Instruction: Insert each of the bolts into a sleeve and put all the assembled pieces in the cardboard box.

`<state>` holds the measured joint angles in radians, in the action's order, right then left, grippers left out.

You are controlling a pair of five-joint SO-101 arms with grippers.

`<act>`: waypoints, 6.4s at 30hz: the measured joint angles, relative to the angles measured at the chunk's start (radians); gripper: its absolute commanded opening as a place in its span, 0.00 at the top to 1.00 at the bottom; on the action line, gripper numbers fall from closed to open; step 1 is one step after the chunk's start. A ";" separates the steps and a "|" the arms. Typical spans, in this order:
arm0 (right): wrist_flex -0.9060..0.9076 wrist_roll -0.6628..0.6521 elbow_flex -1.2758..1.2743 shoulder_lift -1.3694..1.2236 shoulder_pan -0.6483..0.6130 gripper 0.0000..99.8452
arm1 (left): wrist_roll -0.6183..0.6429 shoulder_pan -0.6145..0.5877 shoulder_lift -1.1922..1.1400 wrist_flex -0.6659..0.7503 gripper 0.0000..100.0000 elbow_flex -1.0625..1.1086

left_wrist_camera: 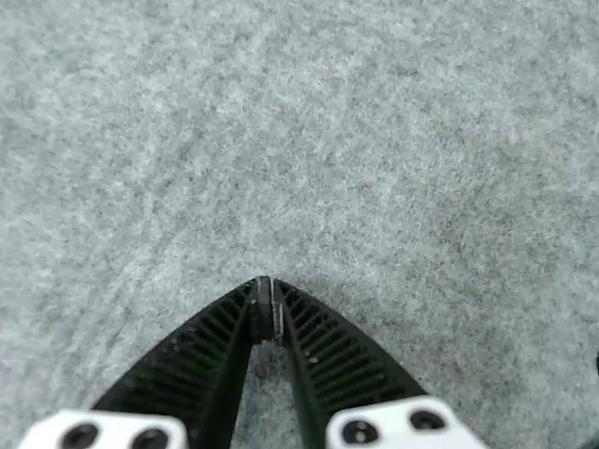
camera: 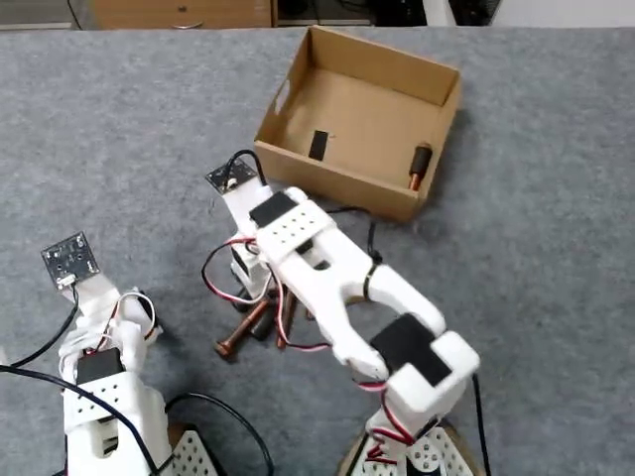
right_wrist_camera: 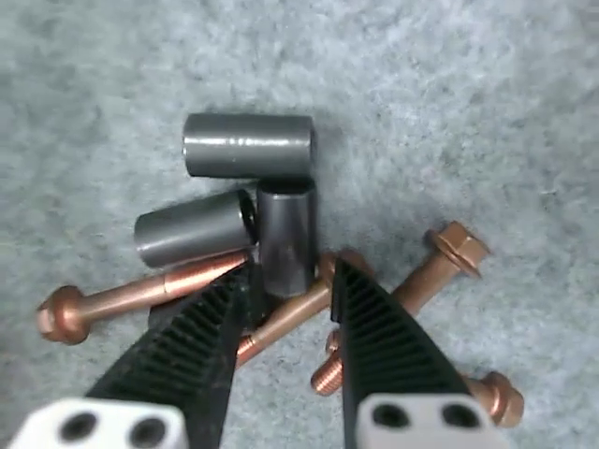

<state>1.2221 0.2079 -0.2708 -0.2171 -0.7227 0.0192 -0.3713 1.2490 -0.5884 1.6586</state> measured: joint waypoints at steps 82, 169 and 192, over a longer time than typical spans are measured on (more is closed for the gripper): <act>0.539 -0.043 -0.374 1.646 0.933 1.00 | 0.470 0.913 -0.549 -0.810 0.98 -1.195; 0.393 -0.043 -0.548 1.875 0.928 1.00 | 0.123 0.941 -1.596 -1.007 0.98 -2.183; 0.018 -0.041 -0.809 1.875 0.388 1.00 | 0.195 0.764 -0.643 -1.091 0.98 -1.867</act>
<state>1.2405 0.1665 -1.0794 1.6579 -0.3345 0.2140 0.3928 0.6061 -1.6794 -0.2087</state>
